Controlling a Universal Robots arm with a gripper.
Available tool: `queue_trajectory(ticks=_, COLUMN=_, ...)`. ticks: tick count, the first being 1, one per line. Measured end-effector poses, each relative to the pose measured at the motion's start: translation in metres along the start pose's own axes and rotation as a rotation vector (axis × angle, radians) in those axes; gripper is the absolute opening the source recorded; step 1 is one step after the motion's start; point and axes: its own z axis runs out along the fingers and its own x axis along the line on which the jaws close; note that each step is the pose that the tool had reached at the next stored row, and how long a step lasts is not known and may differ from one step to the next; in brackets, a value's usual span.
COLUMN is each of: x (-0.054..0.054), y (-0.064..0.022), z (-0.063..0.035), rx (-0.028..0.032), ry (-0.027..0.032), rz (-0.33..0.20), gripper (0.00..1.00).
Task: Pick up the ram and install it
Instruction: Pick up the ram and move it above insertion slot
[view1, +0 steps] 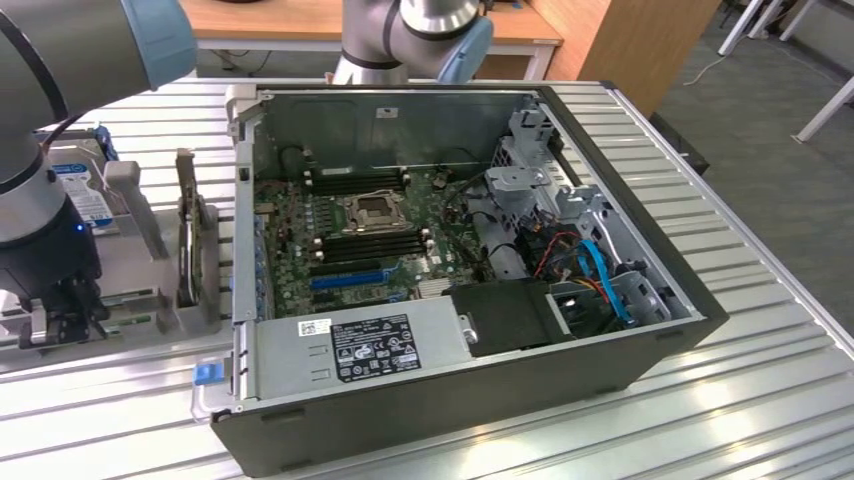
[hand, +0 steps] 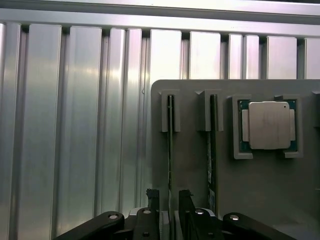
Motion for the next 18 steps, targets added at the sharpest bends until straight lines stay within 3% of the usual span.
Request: queue_trajectory(ticks=18, x=-0.0016, y=-0.0023, z=0.0001, rx=0.0000, ry=0.0000, rz=0.000, gripper=0.30)
